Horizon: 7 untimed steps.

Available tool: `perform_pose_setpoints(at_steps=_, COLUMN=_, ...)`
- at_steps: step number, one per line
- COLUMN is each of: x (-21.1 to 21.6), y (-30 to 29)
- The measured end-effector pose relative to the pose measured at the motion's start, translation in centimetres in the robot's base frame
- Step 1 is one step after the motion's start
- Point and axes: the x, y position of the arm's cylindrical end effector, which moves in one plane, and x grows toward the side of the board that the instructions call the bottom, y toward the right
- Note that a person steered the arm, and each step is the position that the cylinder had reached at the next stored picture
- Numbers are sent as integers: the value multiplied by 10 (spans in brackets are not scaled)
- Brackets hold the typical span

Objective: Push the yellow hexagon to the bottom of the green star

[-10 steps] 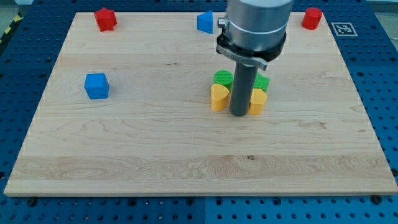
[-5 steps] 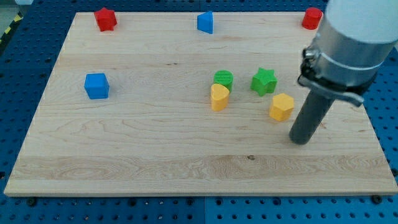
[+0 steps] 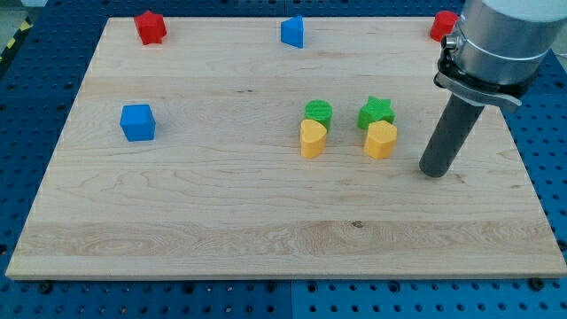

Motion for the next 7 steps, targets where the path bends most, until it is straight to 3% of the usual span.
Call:
perform_pose_setpoints(at_steps=2, x=-40, y=-7)
perform_pose_setpoints(at_steps=3, x=-40, y=-7)
perform_pose_setpoints(at_steps=4, x=23, y=-9)
perform_pose_setpoints(at_steps=5, x=13, y=-61)
perform_pose_setpoints(at_steps=6, x=-30, y=-66)
perform_pose_setpoints(at_steps=7, x=-30, y=-62)
